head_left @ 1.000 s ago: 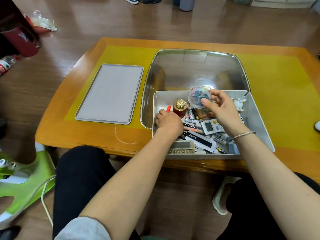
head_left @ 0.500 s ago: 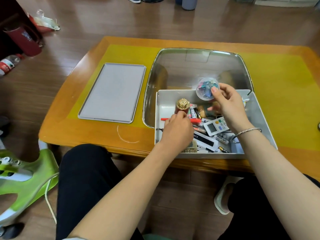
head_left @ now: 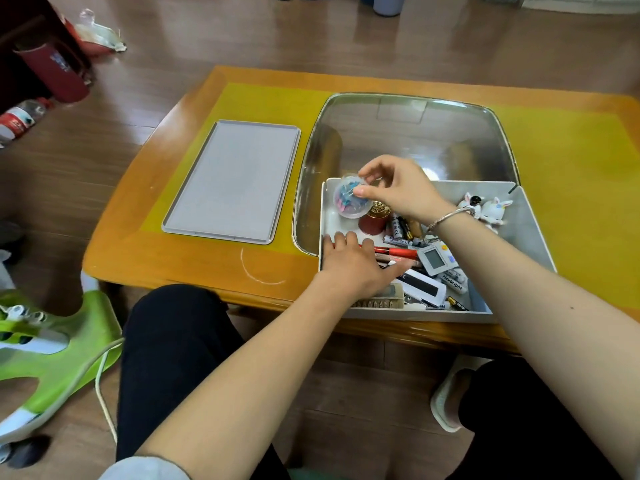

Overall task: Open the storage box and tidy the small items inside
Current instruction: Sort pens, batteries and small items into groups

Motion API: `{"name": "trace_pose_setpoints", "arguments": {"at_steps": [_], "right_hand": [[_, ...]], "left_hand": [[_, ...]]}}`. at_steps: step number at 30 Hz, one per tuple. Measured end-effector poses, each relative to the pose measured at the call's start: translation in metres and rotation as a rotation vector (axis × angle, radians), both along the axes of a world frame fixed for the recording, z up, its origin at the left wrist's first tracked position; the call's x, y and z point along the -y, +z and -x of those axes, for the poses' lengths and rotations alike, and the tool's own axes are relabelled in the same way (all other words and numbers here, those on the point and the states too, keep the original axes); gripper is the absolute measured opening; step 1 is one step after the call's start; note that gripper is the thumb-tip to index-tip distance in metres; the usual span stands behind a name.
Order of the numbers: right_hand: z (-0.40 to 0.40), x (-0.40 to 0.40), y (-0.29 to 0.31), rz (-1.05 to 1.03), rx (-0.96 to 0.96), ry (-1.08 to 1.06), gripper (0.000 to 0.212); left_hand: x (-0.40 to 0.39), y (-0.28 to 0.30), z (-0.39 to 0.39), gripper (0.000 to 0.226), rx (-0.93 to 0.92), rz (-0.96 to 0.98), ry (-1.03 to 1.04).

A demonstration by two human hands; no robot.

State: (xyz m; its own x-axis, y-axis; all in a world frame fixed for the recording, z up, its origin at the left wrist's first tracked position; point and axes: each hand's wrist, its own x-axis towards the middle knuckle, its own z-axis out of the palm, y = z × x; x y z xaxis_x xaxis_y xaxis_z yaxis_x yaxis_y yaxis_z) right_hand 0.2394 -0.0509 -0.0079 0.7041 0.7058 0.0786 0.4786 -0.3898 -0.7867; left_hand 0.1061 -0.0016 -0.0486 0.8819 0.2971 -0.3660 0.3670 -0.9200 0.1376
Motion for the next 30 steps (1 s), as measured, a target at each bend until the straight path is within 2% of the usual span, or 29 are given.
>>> {"name": "trace_pose_setpoints", "arguments": {"at_steps": [6, 9, 12, 17, 23, 27, 30], "right_hand": [[0.003, -0.01, -0.007, 0.174, 0.15, 0.069, 0.022], [0.008, -0.014, -0.013, 0.28, 0.332, 0.06, 0.018], [0.009, -0.011, -0.018, 0.282, 0.463, 0.032, 0.018], [0.0, 0.011, -0.015, 0.233, 0.442, 0.01, 0.02], [0.002, 0.022, -0.015, 0.449, 0.56, 0.078, 0.044], [0.002, 0.021, -0.019, 0.429, 0.41, 0.115, 0.048], [0.001, 0.024, -0.023, 0.415, 0.397, 0.127, 0.055]], "left_hand": [[0.009, 0.003, 0.015, 0.093, 0.017, -0.011, -0.013], [0.013, 0.006, 0.018, 0.088, 0.038, -0.014, -0.012], [0.011, 0.007, 0.018, 0.081, 0.105, 0.004, 0.026], [0.007, 0.008, 0.015, 0.079, 0.172, -0.023, 0.067], [0.007, 0.006, 0.007, 0.085, 0.166, 0.026, 0.062], [0.003, 0.003, 0.007, 0.08, 0.188, -0.007, 0.043], [0.001, -0.001, 0.008, 0.072, 0.234, -0.037, 0.031]]}}
